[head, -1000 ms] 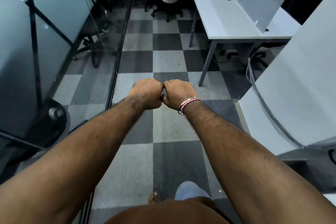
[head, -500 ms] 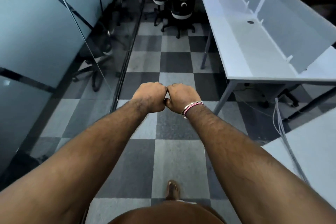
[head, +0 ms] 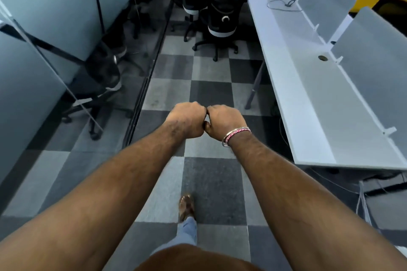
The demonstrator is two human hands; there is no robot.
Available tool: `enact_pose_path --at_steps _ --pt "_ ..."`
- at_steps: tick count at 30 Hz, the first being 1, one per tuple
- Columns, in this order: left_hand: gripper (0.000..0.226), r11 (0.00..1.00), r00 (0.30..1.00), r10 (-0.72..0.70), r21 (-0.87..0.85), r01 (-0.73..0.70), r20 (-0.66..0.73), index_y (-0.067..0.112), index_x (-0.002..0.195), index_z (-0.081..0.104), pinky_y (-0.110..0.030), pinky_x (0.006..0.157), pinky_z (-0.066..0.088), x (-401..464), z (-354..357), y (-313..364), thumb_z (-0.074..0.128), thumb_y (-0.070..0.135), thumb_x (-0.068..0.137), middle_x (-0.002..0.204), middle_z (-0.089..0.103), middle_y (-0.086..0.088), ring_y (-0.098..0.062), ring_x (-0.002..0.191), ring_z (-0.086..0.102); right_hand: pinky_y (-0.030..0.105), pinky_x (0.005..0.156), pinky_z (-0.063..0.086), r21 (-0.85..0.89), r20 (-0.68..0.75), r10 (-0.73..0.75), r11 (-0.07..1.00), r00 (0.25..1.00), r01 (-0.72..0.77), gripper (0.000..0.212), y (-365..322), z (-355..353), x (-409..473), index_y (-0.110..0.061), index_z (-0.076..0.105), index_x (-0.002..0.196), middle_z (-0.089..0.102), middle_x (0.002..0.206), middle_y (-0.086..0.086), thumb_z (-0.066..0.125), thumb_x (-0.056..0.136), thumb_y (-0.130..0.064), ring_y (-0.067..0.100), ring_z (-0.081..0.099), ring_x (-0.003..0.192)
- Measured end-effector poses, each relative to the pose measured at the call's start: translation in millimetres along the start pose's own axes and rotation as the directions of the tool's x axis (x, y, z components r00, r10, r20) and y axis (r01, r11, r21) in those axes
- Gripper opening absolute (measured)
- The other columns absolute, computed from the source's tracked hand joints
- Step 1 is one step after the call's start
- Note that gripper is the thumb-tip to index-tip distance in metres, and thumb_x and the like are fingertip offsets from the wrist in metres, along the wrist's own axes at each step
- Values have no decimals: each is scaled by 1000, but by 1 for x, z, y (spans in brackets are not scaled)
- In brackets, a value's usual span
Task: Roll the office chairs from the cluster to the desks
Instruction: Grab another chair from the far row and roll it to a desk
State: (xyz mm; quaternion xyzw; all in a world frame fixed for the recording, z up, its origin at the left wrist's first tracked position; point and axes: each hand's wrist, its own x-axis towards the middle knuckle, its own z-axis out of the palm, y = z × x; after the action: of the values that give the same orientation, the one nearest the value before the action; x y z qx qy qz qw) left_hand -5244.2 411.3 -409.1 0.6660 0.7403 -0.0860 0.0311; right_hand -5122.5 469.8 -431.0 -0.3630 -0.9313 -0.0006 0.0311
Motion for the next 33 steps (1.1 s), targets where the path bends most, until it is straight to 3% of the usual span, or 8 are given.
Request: enact_pose_path --at_steps 9,15,20,25,29,33 --pt "16 999 998 54 3 -54 -21 23 101 69 -38 69 60 242 -49 -95 62 32 90 93 69 3 -24 82 70 31 63 37 31 -12 57 998 998 -57 21 92 -9 236 -18 61 102 68 102 1 53 89 -33 24 64 93" --pt "17 999 999 41 12 -41 4 21 105 70 -37 75 57 402 -63 -138 61 25 92 99 71 0 -25 91 71 32 63 37 24 -27 32 999 999 -31 23 166 16 392 -19 64 103 69 101 3 55 88 -34 27 65 93" --pt "17 999 999 24 26 -25 24 20 105 70 -35 69 52 547 -73 -159 60 23 91 97 70 0 -23 86 69 33 65 43 30 -30 25 999 999 -24 26 246 38 514 -18 63 103 68 100 3 56 87 -37 26 64 93" --pt "21 1000 1000 -2 9 2 25 19 110 70 -36 73 53 697 -111 -185 62 30 94 102 70 -1 -24 92 69 33 67 39 17 -32 -29 999 999 30 29 334 29 651 -19 63 109 67 107 3 56 89 -39 25 63 100" --pt "23 999 1000 -21 -24 21 10 18 113 70 -36 74 56 788 -124 -205 62 31 96 102 69 -1 -22 82 62 33 66 40 7 -36 -37 999 999 38 29 383 31 735 -19 62 108 68 108 2 55 89 -40 26 64 100" --pt "21 1000 999 -6 -26 7 44 17 109 71 -39 77 60 891 -125 -231 63 27 93 103 71 -2 -25 89 70 33 68 41 32 -8 -14 999 1000 14 30 429 50 825 -19 63 108 68 108 3 56 88 -41 26 63 101"
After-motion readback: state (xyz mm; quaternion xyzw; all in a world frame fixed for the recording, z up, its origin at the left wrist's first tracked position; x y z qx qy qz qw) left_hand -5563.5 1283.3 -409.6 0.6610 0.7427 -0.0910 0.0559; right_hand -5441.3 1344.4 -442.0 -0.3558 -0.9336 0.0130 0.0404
